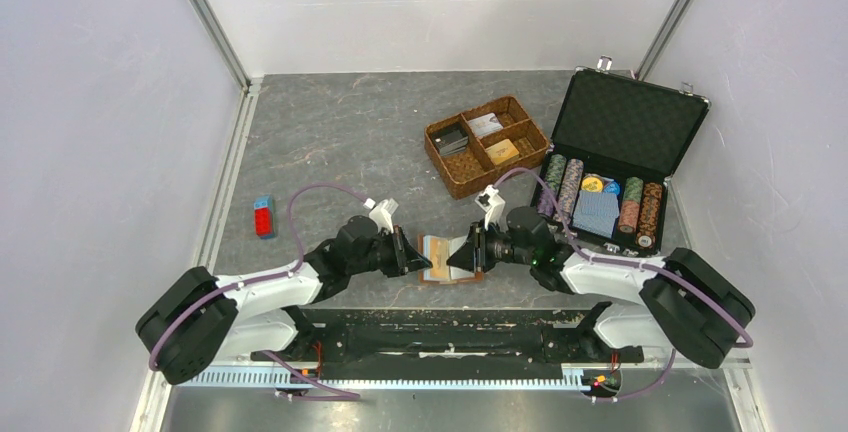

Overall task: Take the credit cards out of the card holder
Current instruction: Remove the credit card from the card holder.

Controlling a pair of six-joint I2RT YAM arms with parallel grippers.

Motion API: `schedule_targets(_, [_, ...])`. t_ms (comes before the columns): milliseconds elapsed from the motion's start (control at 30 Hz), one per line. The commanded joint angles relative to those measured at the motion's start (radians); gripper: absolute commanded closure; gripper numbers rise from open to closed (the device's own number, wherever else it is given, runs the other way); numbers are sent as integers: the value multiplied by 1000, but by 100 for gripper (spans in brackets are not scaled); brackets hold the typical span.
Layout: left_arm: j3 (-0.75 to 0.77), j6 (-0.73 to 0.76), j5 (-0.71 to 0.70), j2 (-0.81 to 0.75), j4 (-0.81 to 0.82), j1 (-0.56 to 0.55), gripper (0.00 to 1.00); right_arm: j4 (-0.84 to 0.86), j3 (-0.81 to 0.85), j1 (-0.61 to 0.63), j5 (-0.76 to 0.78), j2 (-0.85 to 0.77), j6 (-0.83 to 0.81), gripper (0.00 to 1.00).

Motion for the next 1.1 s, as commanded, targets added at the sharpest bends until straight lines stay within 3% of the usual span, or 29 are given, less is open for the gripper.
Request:
schedule_targets(0, [-6,-25,21,-15,82,7,98,88,-21,-9,-8,42,13,77])
schedule_targets(367, [-24,-25,-9,0,23,10,96,169,-67,-21,-30,142,49,79])
schedule_targets(700, [23,-31,-95,-76,-207,10,51,159,-65,-19,-22,146,85,81])
schedule_targets(867, [77,-30,-176,-181,-354,10,45,110,-47,-11,25,106,111,83])
schedule_targets(1067, [145,-11,-192,-198,-424,10,46,-10,24,14,103,79,101,83])
